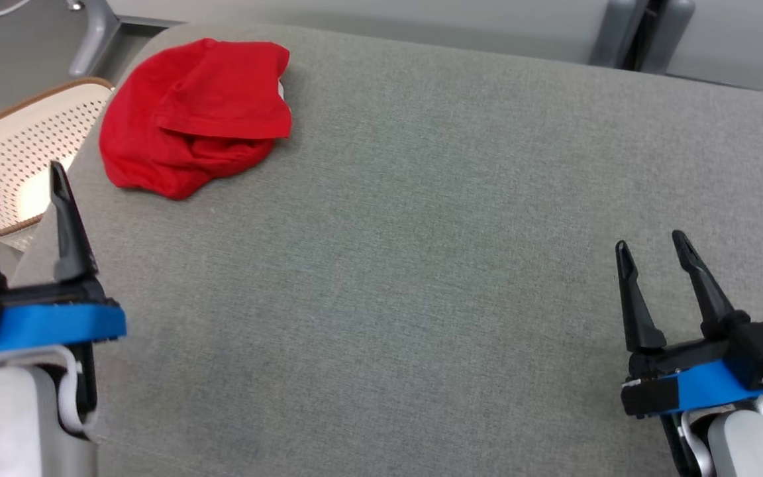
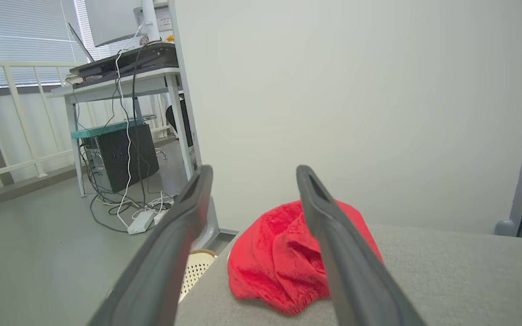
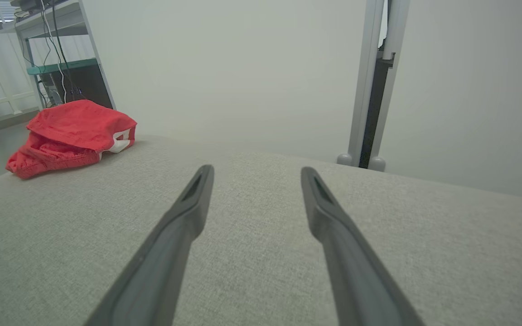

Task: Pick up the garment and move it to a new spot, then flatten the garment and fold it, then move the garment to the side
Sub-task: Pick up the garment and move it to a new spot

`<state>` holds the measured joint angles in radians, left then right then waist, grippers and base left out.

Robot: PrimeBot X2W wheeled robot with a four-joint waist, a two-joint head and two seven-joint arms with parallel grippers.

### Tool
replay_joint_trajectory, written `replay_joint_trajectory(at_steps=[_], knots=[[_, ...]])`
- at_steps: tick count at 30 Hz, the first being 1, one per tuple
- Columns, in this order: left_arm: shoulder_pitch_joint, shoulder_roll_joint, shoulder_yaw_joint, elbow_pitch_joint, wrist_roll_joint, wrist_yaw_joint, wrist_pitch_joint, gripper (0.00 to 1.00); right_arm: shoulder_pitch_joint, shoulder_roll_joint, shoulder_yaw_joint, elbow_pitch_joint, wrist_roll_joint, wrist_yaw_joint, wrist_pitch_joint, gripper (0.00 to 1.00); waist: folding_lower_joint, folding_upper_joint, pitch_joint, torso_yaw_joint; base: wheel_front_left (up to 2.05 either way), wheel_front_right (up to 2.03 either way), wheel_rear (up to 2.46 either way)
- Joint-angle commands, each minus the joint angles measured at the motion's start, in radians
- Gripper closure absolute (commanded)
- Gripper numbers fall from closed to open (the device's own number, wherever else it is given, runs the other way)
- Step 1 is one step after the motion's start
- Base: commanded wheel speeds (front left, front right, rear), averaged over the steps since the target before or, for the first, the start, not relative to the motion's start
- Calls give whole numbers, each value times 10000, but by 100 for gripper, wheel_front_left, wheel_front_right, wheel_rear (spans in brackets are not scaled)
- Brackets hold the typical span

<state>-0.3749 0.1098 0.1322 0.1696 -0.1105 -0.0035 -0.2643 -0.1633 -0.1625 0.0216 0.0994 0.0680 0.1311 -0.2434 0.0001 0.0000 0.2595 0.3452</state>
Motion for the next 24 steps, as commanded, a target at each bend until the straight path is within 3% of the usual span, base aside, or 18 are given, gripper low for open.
replay_joint_trajectory(at_steps=[1,14,20,24], knots=[[-355,142,105,81,59,-50,3,0,-159,-97,-20,-134,-84,-8,34,0,-1,0,474,-401,0,0,0],[-4798,1960,235,3308,194,-579,141,0,-641,-524,-699,-1612,-270,-7,473,0,-1,0,2547,-1818,0,0,0],[-6219,2497,-49,5714,161,-849,756,0,-777,-685,-939,-2202,-290,-8,564,0,-1,0,3199,-2197,0,0,0],[-6511,2445,-158,7095,-130,-1028,1826,0,-743,-733,-1063,-2386,-272,-8,615,0,-1,0,3341,-2263,0,0,0]])
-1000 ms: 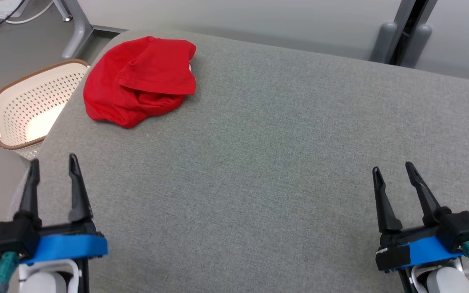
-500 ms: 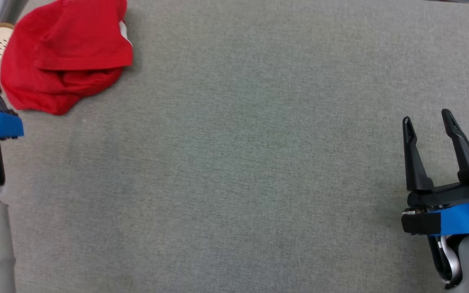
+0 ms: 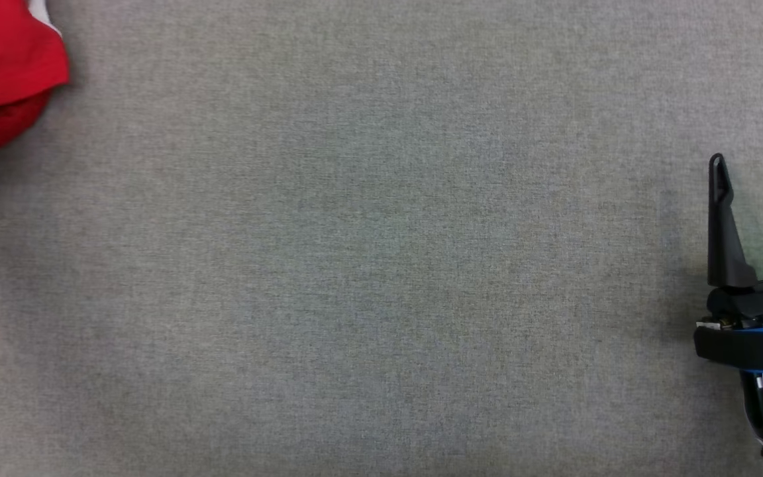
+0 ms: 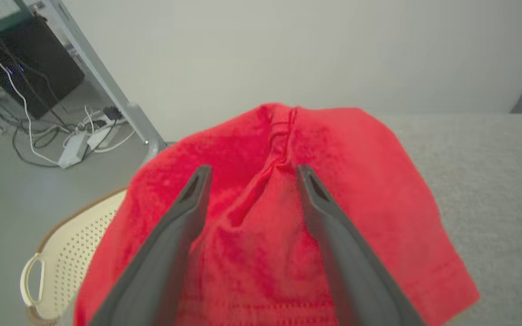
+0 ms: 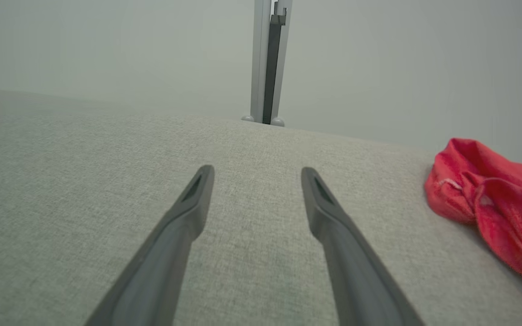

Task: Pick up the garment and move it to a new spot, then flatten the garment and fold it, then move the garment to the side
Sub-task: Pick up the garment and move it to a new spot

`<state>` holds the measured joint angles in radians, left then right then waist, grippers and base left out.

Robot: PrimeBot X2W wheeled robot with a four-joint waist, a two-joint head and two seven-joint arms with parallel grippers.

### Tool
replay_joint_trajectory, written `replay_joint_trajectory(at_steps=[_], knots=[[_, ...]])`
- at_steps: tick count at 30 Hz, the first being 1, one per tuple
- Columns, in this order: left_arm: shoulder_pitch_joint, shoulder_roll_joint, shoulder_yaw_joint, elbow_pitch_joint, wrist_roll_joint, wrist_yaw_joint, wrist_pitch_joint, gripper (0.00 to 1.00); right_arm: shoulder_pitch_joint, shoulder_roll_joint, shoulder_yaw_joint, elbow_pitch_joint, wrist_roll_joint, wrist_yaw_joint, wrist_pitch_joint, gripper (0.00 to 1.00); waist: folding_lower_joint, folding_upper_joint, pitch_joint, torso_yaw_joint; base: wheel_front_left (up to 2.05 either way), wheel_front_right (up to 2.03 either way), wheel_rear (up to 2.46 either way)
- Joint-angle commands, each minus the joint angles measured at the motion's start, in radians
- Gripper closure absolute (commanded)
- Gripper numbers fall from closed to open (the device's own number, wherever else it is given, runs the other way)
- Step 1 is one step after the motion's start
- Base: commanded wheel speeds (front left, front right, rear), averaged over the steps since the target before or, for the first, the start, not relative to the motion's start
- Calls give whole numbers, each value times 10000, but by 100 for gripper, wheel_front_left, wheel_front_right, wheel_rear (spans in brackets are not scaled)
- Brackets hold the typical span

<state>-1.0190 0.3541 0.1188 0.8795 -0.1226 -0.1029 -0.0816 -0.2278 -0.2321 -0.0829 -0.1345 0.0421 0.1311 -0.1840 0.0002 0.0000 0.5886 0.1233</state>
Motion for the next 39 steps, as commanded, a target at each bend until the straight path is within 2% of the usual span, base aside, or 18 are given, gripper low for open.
replay_joint_trajectory(at_steps=[1,5,10,11,12,13,17,20,23,29,33,39], knots=[[-154,65,-85,270,-55,-71,275,0,-60,-38,-50,-83,-14,-8,25,0,-2,0,73,-43,0,0,0],[-294,84,-184,979,-377,-201,764,0,24,-42,-127,-137,-20,-8,41,0,-2,0,106,-18,0,0,0],[-441,-74,-455,1864,-888,-266,2150,0,18,18,-89,-163,-53,-8,77,0,-2,0,43,33,0,0,0],[-449,-149,-535,1939,-1011,-273,2361,14,8,9,-79,-167,-49,-8,87,0,-2,0,32,44,0,0,0],[-457,-190,-651,1976,-1127,-277,2559,55,-4,0,-72,-169,-41,-8,96,0,-2,0,28,52,0,0,0],[-455,-211,-783,2001,-1258,-280,2757,100,-20,-4,-70,-162,-37,-8,102,0,-2,0,22,56,0,0,0],[-355,-135,-1205,1887,-1781,-286,3224,100,-87,36,-31,-89,-17,-8,58,0,-2,0,-29,39,0,0,0],[-300,68,-1417,1623,-2047,-287,3020,100,-134,118,11,41,30,-8,-35,0,-2,0,-164,-24,0,0,0],[-328,353,-1496,1352,-2133,-285,2533,100,-148,229,58,214,42,-8,-130,0,-2,0,-392,-125,0,0,0],[-613,449,-1667,814,-1963,-268,1360,100,-114,467,144,640,96,-8,-326,0,-2,0,-963,-334,0,0,0],[-934,385,-1887,230,-1689,-146,459,100,-114,690,247,1021,133,-8,-498,0,-2,0,-1524,-629,0,0,0],[-1396,51,-2468,-969,-1299,-174,-218,100,-39,1085,379,1524,199,-8,-684,0,-2,0,-2228,-1245,0,0,0]])
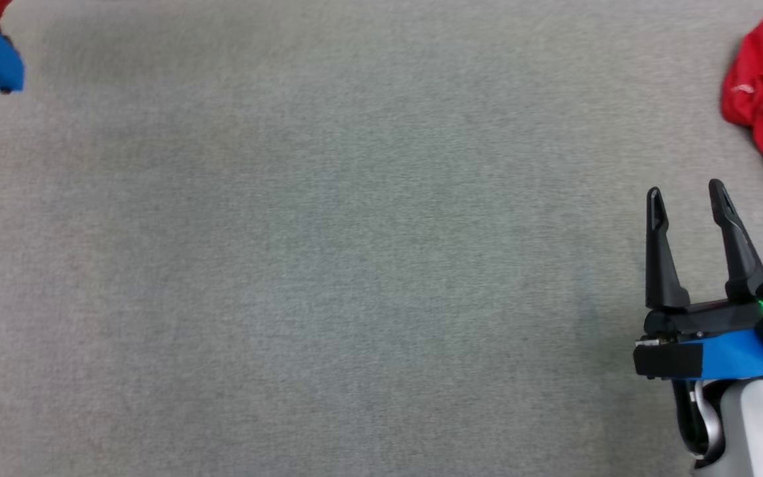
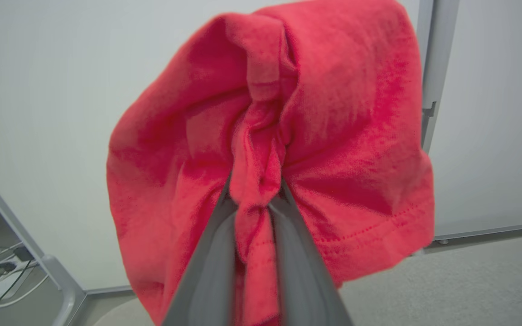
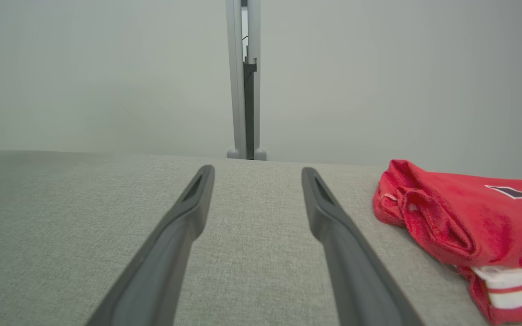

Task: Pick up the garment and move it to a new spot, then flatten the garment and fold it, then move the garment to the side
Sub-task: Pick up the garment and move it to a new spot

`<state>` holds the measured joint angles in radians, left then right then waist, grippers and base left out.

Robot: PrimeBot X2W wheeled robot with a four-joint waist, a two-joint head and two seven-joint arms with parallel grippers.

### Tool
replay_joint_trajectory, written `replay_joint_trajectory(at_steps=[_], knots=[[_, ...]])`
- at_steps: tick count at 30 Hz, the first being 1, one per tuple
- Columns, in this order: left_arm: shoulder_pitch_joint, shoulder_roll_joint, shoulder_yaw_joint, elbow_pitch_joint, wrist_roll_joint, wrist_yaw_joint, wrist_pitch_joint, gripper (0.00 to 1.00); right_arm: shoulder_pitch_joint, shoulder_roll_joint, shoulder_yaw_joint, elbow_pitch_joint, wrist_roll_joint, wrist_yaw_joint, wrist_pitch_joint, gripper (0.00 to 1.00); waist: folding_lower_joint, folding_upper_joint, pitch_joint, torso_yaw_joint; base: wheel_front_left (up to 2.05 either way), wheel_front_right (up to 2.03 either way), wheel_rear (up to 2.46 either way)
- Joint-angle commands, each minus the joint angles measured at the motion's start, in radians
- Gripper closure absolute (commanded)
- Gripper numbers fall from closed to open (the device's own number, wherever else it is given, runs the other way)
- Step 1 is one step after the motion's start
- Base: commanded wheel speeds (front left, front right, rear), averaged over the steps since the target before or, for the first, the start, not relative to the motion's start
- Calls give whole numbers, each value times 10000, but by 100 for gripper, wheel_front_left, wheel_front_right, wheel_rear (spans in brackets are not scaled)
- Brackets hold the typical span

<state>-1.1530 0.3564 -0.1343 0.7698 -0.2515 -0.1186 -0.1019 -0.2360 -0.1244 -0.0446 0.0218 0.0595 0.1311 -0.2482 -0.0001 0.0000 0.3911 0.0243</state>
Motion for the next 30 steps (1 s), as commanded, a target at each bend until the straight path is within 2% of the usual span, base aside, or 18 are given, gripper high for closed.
replay_joint_trajectory(at_steps=[1,10,17,23,30], knots=[[-127,-58,-56,-101,51,-21,-38,100,41,57,2,49,47,-8,-75,0,1,0,-341,-379,0,0,0],[-285,-1115,-1471,-2053,351,-65,287,100,-14,543,326,669,320,-8,-162,0,1,0,-825,-1780,0,0,0],[619,-1877,-2369,-2533,149,-100,384,100,97,717,490,657,556,-8,-151,0,1,0,-855,-2621,0,0,0],[1872,-2209,-2930,-2354,-12,-102,149,100,115,758,452,591,604,-8,-154,0,1,0,-813,-2826,0,0,0],[3559,-2547,-3394,-1988,-236,54,-244,100,210,758,377,606,665,-7,-155,0,1,0,-863,-2611,0,0,0]])
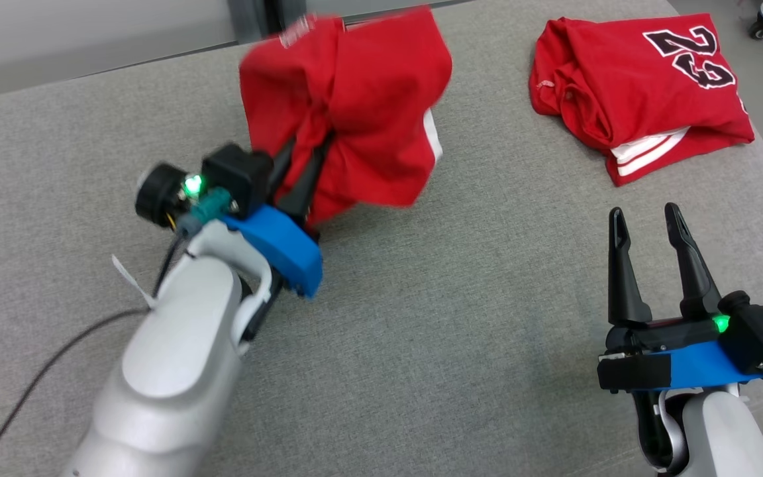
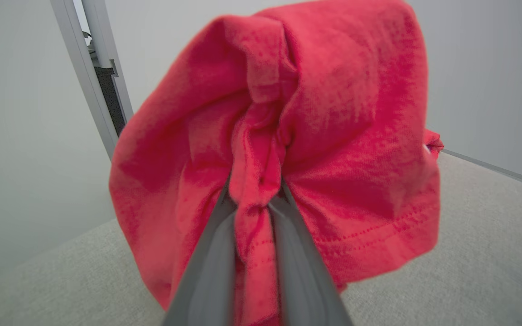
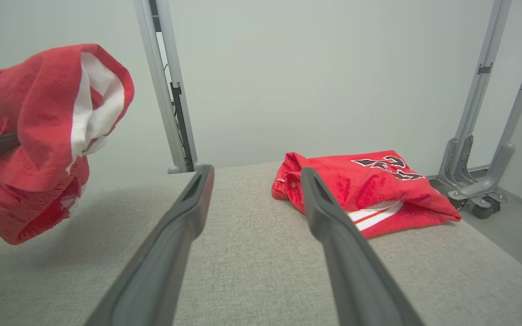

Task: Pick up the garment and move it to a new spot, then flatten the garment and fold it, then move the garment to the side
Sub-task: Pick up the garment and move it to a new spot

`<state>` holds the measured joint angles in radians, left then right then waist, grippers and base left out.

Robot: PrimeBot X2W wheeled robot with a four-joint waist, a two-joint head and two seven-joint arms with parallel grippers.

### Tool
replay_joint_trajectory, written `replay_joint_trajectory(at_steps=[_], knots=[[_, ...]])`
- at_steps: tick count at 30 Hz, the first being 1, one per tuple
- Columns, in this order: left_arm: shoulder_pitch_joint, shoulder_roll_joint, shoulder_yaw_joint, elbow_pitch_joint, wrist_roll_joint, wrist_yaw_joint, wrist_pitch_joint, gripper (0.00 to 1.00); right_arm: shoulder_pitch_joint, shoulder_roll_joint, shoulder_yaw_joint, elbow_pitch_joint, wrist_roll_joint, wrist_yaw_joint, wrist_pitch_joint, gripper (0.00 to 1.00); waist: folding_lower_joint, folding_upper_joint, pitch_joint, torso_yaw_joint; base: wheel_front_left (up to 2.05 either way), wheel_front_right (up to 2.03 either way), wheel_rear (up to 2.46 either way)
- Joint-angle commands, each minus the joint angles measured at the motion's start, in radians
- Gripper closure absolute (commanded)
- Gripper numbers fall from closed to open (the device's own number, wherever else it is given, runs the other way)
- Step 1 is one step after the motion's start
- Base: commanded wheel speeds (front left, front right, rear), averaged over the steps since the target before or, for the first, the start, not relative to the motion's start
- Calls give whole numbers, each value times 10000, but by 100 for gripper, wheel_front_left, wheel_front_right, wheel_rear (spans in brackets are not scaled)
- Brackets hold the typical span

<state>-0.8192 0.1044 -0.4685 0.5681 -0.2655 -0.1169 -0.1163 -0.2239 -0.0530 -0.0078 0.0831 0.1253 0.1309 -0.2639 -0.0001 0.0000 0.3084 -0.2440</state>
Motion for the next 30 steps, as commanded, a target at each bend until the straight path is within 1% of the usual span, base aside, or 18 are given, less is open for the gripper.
replay_joint_trajectory(at_steps=[1,10,11,12,13,18,22,26,30], knots=[[423,-48,-99,82,-102,73,-143,100,111,43,16,3,-9,-5,2,0,1,0,-59,116,0,0,0],[2252,-285,-619,361,-426,214,-473,100,295,39,7,80,-127,-6,2,0,1,0,-347,445,0,0,0],[2363,-306,-666,374,-438,272,-516,95,315,39,8,91,-133,-6,1,0,1,0,-382,476,0,0,0],[2477,-331,-708,389,-439,306,-568,49,343,39,2,101,-150,-6,1,0,1,0,-425,514,0,0,0],[2588,-354,-701,382,-516,379,-652,0,370,40,-6,109,-167,-5,1,0,1,0,-461,547,0,0,0],[2734,-393,-721,131,-464,647,-1131,0,481,40,-56,179,-248,-5,1,0,1,0,-740,782,0,0,0],[2850,-271,-493,-344,-392,912,-1404,0,656,39,-74,216,-290,-5,1,0,1,0,-1003,1042,0,0,0],[3137,17,28,-1083,-287,1281,-1496,0,781,37,-75,252,-333,-7,3,0,1,0,-1283,1291,0,0,0],[3890,303,794,-2314,-64,1616,-1488,0,890,36,-69,300,-363,-7,1,0,1,0,-1532,1525,0,0,0]])
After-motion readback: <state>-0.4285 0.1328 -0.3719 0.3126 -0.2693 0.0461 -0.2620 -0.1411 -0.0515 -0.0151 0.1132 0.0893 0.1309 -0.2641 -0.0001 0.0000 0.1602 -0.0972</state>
